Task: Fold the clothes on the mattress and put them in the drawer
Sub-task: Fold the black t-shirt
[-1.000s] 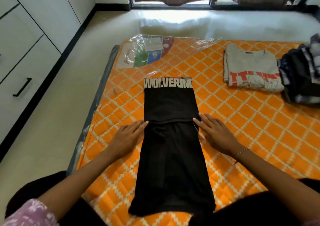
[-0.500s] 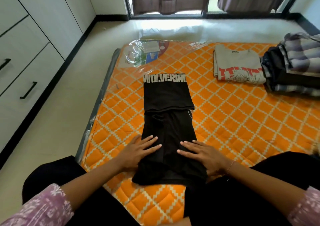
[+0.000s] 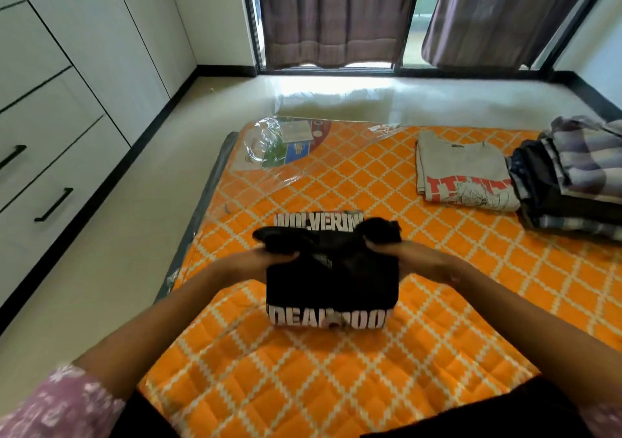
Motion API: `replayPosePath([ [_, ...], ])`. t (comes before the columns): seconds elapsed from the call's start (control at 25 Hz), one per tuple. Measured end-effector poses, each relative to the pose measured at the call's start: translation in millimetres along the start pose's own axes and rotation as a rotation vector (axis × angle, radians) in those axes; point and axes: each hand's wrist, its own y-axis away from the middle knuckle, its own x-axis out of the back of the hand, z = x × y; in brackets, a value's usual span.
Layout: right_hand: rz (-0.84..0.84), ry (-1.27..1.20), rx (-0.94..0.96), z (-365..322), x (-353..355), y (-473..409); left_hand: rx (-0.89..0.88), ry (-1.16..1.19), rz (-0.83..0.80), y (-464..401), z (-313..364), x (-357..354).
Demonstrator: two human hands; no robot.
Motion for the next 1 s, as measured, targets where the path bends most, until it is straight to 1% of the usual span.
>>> replayPosePath([
  [0.12, 0.138, -0.259, -0.026, -19, 7, -55, 0.208, 0.340, 0.235, -47, 14, 16],
  [0.16, 0.183, -0.377, -0.064, -14, 4, -69, 0.229, 0.474, 0.304, -60, 9, 12],
  [0.2, 0.256, -0.488, -0.100, -3, -2, -80, 0.204, 0.576, 0.381, -71, -2, 5],
  [0.24, 0.368, -0.537, -0.117, 13, -9, -88, 0.168, 0.620, 0.477, -79, -15, -3],
  [0.28, 0.496, -0.508, -0.120, 29, -15, -97, 0.122, 0.627, 0.572, -86, -29, -10],
  [0.32, 0.607, -0.441, -0.101, 42, -20, -103, 0.067, 0.600, 0.657, -91, -39, -16],
  [0.36, 0.688, -0.391, -0.067, 49, -25, -108, 0.023, 0.512, 0.753, -96, -45, -21],
  [0.44, 0.775, -0.337, 0.053, 51, -35, -112, -0.056, 0.299, 0.891, -100, -50, -29],
  [0.52, 0.829, -0.235, 0.170, 52, -43, -109, -0.142, 0.178, 0.968, -95, -48, -34],
  [0.56, 0.872, -0.102, 0.167, 54, -45, -107, -0.136, 0.075, 1.013, -91, -49, -35],
  [0.64, 0.997, 0.160, 0.102, 64, -45, -99, -0.045, -0.147, 1.106, -81, -56, -37],
  [0.68, 1.045, 0.211, 0.078, 68, -46, -95, 0.009, -0.226, 1.139, -77, -61, -37],
  [0.76, 1.078, 0.240, 0.019, 73, -50, -89, 0.134, -0.324, 1.123, -72, -66, -43],
  [0.8, 1.042, 0.264, -0.042, 74, -52, -87, 0.202, -0.346, 1.071, -72, -65, -45],
  [0.84, 0.973, 0.275, -0.106, 74, -54, -87, 0.263, -0.309, 1.007, -75, -62, -43],
  [0.88, 0.887, 0.254, -0.150, 73, -54, -86, 0.300, -0.184, 0.935, -77, -56, -40],
  [0.92, 0.792, 0.193, -0.163, 71, -52, -85, 0.299, -0.007, 0.856, -78, -49, -35],
  [0.96, 0.693, 0.098, -0.145, 68, -49, -83, 0.270, 0.170, 0.767, -77, -44, -30],
  [1.0, 0.608, 0.003, -0.113, 65, -46, -79, 0.250, 0.293, 0.683, -73, -41, -29],
])
